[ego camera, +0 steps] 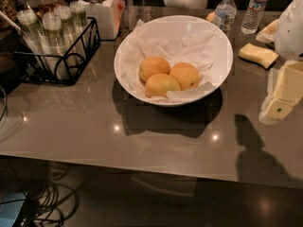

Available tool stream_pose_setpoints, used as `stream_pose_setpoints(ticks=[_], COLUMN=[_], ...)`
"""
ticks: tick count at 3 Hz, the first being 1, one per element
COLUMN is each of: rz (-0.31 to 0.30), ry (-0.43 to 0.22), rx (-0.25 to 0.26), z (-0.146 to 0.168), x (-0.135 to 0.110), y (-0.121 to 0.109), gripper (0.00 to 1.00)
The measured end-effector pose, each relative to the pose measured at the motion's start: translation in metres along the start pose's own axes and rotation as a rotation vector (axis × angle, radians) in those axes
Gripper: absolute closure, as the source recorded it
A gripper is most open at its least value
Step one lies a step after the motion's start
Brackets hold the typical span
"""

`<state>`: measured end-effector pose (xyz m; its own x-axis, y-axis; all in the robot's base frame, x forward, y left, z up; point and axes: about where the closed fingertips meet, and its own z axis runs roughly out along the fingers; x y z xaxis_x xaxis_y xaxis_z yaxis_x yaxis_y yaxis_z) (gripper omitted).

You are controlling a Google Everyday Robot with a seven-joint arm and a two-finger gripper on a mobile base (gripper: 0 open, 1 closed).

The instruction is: Pick orange from white bowl

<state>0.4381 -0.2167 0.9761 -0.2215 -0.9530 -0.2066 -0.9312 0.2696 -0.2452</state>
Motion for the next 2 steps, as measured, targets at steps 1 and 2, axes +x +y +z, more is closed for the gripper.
stream_pose_setpoints(ticks=[1,2], rz=[0.000,-0.021], ry=[0.000,-0.020], rx=[0.000,0.010], z=[0.0000,-0.0022], x=[-0.0002,-0.0094], y=[-0.0001,-0.0065], gripper=[0.00,0.00])
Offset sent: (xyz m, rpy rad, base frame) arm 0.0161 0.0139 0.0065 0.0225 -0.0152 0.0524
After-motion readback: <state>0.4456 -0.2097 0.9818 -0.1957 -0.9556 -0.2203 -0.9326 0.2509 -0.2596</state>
